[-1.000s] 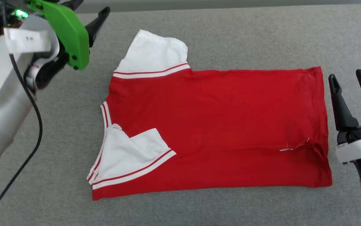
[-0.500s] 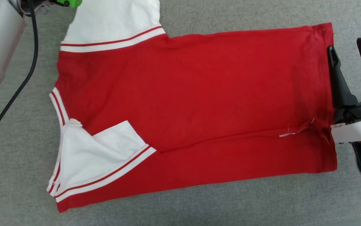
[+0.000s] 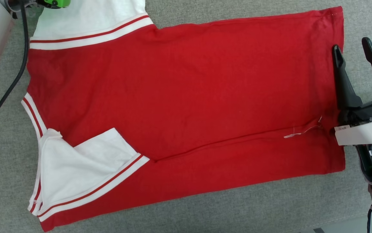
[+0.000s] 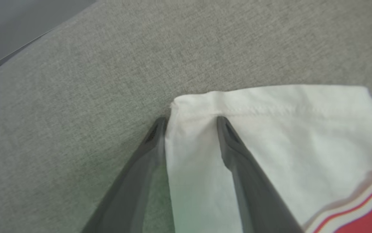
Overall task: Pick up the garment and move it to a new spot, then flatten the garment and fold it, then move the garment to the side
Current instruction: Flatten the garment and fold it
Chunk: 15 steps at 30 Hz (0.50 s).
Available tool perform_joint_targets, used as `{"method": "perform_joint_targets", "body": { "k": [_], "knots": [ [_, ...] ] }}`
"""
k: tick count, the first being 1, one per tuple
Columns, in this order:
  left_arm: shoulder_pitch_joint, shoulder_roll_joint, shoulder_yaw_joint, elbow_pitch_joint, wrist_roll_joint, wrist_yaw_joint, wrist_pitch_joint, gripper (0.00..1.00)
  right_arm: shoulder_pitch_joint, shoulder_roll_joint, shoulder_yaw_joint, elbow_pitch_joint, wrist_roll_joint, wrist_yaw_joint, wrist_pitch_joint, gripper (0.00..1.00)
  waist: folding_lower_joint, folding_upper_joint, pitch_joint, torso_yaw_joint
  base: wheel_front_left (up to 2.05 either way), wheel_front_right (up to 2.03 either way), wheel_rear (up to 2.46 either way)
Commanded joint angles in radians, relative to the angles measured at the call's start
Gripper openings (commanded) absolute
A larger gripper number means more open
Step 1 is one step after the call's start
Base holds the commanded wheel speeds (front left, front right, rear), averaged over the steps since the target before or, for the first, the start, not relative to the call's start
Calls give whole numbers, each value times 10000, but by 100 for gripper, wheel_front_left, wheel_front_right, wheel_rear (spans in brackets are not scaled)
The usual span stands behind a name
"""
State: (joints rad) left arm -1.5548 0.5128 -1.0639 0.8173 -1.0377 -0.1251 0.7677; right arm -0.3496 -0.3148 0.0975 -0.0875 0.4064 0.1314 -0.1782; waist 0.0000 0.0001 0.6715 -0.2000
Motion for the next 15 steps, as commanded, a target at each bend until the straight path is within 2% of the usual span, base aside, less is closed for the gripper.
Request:
{"method": "perform_joint_targets", "body": {
  "k": [1,6,10,12,15],
  "knots": [
    [515,-33,-330,57,-61,-53,16,0,-211,17,-31,30,1,-7,-91,100,0,-1,-70,20,0,0,0],
    [560,65,-428,-80,-166,-54,-628,0,-376,-192,-164,108,18,-7,-17,100,0,-1,-423,219,0,0,0],
    [669,50,-513,-396,-256,-54,-1496,0,-613,-625,-386,232,191,-7,318,100,0,-1,-918,528,0,0,0],
    [789,56,-595,-664,-316,-55,-1959,0,-799,-952,-475,312,350,-7,697,100,0,-1,-1195,689,0,0,0],
    [1045,122,-677,-1189,-576,-55,-2584,0,-1127,-1507,-415,526,908,-7,1865,100,0,-1,-1583,909,0,0,0]
  ]
}}
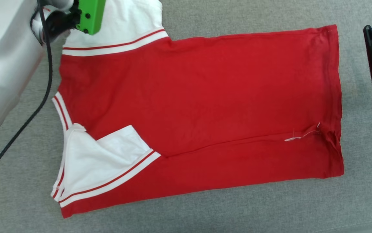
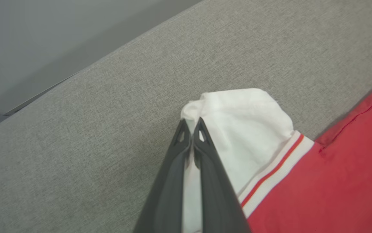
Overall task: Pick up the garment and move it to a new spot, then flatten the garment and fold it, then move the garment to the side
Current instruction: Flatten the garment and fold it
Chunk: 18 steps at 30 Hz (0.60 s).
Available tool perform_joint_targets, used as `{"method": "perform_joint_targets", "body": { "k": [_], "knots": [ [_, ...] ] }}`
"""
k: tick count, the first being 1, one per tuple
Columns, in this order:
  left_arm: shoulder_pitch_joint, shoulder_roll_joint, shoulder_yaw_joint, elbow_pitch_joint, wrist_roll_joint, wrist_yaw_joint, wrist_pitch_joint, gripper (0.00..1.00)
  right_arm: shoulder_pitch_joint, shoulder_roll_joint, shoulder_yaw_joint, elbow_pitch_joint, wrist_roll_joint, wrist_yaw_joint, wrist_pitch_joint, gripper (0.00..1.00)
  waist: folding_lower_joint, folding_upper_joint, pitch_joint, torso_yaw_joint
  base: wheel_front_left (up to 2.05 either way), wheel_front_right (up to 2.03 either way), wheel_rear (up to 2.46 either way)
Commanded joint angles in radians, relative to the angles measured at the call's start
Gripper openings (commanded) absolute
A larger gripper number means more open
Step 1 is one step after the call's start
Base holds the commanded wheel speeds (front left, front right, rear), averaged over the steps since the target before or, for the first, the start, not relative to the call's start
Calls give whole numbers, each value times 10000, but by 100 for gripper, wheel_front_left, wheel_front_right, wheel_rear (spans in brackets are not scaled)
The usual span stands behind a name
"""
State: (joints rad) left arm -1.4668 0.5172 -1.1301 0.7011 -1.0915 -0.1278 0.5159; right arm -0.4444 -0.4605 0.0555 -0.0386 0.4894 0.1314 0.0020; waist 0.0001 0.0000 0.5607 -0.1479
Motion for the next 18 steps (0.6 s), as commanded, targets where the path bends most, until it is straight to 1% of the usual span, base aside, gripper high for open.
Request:
{"method": "perform_joint_targets", "body": {
  "k": [1,5,10,13,16,18],
  "knots": [
    [215,120,-76,-169,-37,-28,-236,0,-285,-245,47,117,228,-7,445,100,-1,0,-564,448,0,0,0],
    [464,184,-349,-676,-60,-28,-871,0,-769,-1184,449,434,970,-7,2238,100,-1,0,-863,755,0,0,0],
    [709,119,-605,-1098,-59,-28,-1538,0,-1563,-2314,1230,860,2048,-7,4814,100,-1,0,-992,1064,0,0,0],
    [758,61,-707,-1240,0,-28,-1834,0,-2108,-2670,1620,1214,2602,-7,6343,100,-1,0,-942,1225,0,0,0],
    [742,36,-775,-1322,130,-28,-2118,0,-2598,-2819,1987,1542,2815,-7,7595,100,-1,0,-846,1352,0,0,0],
    [730,4,-788,-1372,181,-28,-2307,0,-2923,-2827,2213,1779,2830,-7,8233,100,-1,0,-760,1436,0,0,0]
  ]
}}
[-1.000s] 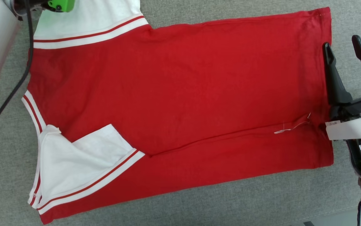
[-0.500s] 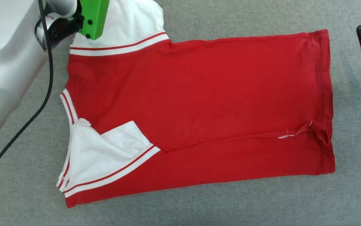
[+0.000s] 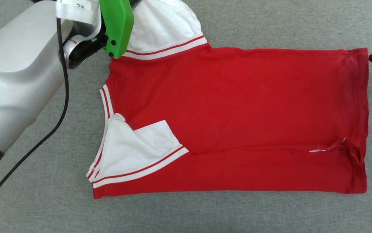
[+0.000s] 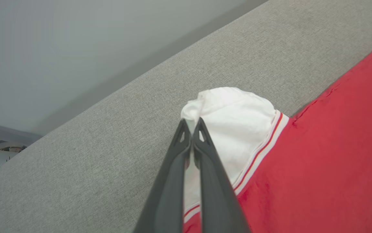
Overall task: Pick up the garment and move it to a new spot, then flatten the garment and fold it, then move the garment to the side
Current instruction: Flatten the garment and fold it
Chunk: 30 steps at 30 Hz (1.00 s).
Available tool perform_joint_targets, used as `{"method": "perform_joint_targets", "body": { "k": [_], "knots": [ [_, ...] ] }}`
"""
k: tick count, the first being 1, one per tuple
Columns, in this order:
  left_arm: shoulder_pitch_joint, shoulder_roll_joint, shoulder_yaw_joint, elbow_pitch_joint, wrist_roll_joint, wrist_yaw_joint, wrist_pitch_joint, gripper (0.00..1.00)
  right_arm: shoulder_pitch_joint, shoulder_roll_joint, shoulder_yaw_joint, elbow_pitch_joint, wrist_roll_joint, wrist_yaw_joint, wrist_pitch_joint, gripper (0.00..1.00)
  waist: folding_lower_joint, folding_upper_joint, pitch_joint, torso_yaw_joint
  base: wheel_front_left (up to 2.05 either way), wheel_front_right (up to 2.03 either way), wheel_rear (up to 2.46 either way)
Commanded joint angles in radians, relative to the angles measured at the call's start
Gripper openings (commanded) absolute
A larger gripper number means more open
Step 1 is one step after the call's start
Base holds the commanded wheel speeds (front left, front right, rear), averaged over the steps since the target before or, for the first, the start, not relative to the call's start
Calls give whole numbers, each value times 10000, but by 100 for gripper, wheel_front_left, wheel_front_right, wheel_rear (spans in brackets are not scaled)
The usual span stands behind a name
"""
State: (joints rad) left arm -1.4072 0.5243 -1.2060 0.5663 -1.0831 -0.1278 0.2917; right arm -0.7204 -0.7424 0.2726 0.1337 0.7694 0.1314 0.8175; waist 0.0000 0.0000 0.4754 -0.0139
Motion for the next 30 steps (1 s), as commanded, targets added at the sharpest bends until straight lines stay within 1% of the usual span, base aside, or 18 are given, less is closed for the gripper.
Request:
{"method": "perform_joint_targets", "body": {
  "k": [1,3,6,10,13,17,19,20,21,26,30],
  "knots": [
    [137,-82,-39,-42,114,-28,-139,0,-326,38,138,222,35,-7,360,100,0,0,140,139,0,0,0],
    [113,-111,-63,-80,170,-28,-249,0,-601,124,299,548,-60,-7,736,100,0,0,250,218,0,0,0],
    [49,-169,-86,-127,247,-28,-382,0,-963,169,589,996,-381,-7,931,100,0,0,420,339,0,0,0],
    [-76,-229,-99,-162,307,-28,-496,0,-1381,445,961,1657,-583,-7,859,100,0,0,638,455,0,0,0],
    [-136,-276,-110,-132,326,-28,-569,0,-1567,594,1446,2174,-824,-7,736,100,0,0,739,488,0,0,0],
    [-135,-353,-130,-90,332,-28,-664,0,-1437,652,2113,2832,-748,-7,831,100,0,0,782,537,0,0,0],
    [-123,-350,-150,-74,316,-28,-703,0,-1378,656,2312,2994,-592,-7,709,100,0,0,772,545,0,0,0],
    [-117,-335,-162,-68,312,-28,-715,0,-1383,657,2353,3037,-528,-7,584,22,0,0,763,537,0,0,0],
    [-100,-308,-175,-55,302,-28,-737,0,-1413,651,2396,3080,-480,-7,361,0,0,0,730,517,0,0,0],
    [41,-196,-226,43,245,-29,-847,0,-1628,599,2455,3369,-315,-7,-677,0,0,0,413,427,0,0,0],
    [275,-45,-232,80,145,-29,-1050,0,-1618,515,2617,3328,-158,-7,-1589,0,0,0,-5,385,0,0,0]
  ]
}}
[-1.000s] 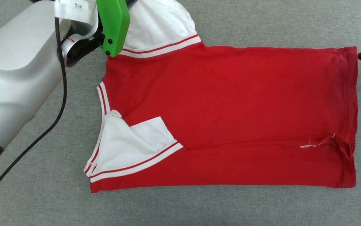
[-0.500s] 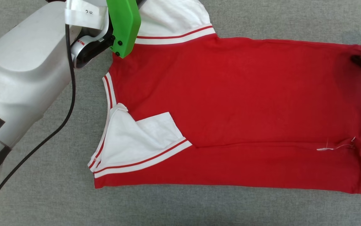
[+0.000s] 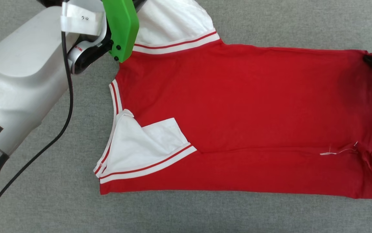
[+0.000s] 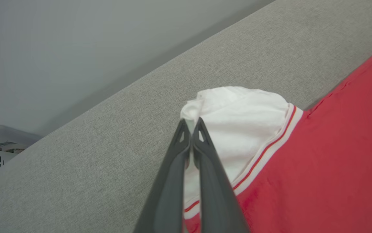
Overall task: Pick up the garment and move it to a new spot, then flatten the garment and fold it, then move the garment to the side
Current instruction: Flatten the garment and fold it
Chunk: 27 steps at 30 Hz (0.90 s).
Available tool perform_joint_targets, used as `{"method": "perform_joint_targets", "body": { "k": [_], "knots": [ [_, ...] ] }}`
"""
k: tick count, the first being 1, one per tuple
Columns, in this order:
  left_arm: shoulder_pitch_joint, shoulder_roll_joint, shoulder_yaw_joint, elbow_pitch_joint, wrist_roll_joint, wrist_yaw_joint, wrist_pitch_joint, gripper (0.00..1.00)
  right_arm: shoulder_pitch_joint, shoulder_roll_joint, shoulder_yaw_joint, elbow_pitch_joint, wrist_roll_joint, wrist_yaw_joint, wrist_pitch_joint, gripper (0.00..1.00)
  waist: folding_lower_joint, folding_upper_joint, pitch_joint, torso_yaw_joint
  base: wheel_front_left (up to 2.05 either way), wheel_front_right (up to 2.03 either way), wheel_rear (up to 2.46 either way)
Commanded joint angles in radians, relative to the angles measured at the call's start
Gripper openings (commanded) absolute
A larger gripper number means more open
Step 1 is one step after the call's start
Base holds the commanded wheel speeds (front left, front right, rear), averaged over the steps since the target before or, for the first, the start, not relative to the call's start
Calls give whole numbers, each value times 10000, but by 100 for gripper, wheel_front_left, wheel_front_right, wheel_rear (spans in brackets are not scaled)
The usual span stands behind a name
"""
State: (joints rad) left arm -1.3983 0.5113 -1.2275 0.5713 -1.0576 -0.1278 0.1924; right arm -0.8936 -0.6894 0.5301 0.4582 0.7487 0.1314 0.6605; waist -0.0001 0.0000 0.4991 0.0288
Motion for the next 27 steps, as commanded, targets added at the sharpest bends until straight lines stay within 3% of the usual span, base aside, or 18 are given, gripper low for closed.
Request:
{"method": "perform_joint_targets", "body": {
  "k": [1,11,27],
  "knots": [
    [269,132,-6,31,-133,-29,-143,0,173,-60,99,23,104,-7,-297,0,1,0,-366,-42,0,0,0],
    [1792,730,-74,-633,-345,253,-790,0,1382,-335,492,-410,696,-7,-2291,0,1,0,-1551,17,0,0,0],
    [5380,2128,-200,-3084,-969,1857,-2077,0,4267,-761,304,-1511,1054,-7,-3674,0,1,0,-2858,26,0,0,0]
  ]
}}
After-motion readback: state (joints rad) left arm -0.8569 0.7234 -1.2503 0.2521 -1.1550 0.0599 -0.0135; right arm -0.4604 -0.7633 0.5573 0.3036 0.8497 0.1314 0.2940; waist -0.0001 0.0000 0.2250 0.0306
